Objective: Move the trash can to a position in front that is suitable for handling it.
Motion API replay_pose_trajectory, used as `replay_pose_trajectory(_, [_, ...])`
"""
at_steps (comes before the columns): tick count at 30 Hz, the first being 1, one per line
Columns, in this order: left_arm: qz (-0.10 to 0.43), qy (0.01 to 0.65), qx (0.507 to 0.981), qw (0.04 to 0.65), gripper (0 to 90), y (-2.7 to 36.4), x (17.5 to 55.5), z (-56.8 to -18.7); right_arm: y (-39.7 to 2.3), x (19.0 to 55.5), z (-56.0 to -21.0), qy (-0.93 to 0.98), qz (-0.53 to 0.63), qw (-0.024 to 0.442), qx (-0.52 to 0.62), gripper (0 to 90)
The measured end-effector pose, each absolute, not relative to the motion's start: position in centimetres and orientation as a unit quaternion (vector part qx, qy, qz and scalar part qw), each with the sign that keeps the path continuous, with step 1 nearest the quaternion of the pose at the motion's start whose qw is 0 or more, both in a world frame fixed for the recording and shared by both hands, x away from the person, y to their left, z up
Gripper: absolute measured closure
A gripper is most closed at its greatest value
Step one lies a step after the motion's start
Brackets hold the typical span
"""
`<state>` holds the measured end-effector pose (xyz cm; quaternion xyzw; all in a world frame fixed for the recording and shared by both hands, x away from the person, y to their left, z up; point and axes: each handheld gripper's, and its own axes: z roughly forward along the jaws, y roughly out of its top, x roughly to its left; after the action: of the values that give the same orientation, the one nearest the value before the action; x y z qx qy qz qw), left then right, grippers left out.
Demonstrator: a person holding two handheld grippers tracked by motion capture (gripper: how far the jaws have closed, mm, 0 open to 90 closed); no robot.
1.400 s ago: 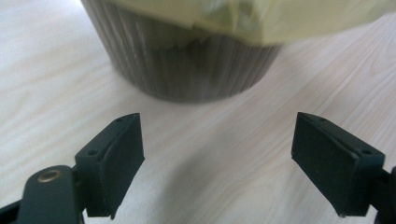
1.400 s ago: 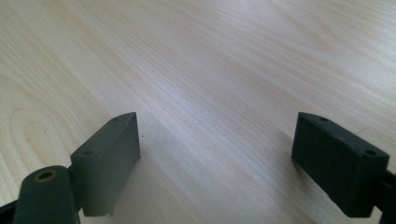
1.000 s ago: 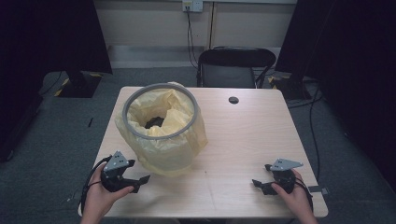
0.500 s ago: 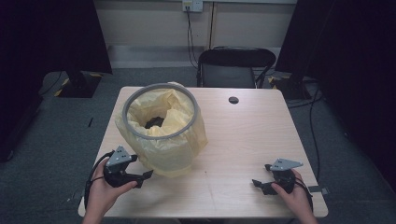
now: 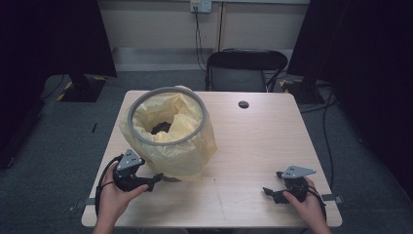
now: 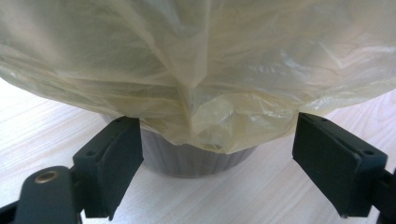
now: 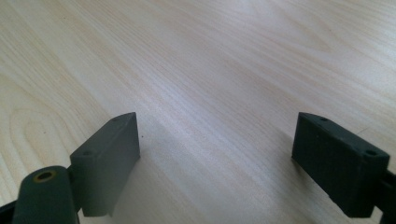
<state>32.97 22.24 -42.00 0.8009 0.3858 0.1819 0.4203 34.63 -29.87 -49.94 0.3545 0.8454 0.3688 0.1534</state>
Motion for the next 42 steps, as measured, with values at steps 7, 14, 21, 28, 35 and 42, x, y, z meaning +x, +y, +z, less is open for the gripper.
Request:
replay_pose_trajectory(7, [0.194,0.405,0.790,0.419,14.9,22.1,33.3,-42.1,-29.9,34.6,-49.9,0.845,0.369,0.153,0.355,14.2])
replay_pose_trajectory(14, [0.196,0.404,0.792,0.414,13.7,22.0,33.4,-42.1,-29.9,34.6,-49.9,0.846,0.369,0.153,0.354,14.2])
replay_pose_trajectory(21, [0.197,0.410,0.788,0.415,12.2,21.5,33.8,-42.3,-29.9,34.6,-49.9,0.846,0.369,0.153,0.354,14.2])
replay_pose_trajectory(28, [0.201,0.413,0.785,0.417,12.2,20.8,34.5,-42.4,-29.9,34.6,-49.9,0.846,0.369,0.153,0.354,14.2])
replay_pose_trajectory(35, [0.200,0.416,0.782,0.419,11.5,20.4,35.1,-42.5,-29.9,34.6,-49.9,0.846,0.369,0.153,0.354,14.2])
replay_pose_trajectory(42, [0.203,0.419,0.781,0.416,11.5,19.6,35.8,-42.6,-29.9,34.7,-49.9,0.846,0.369,0.154,0.354,14.2])
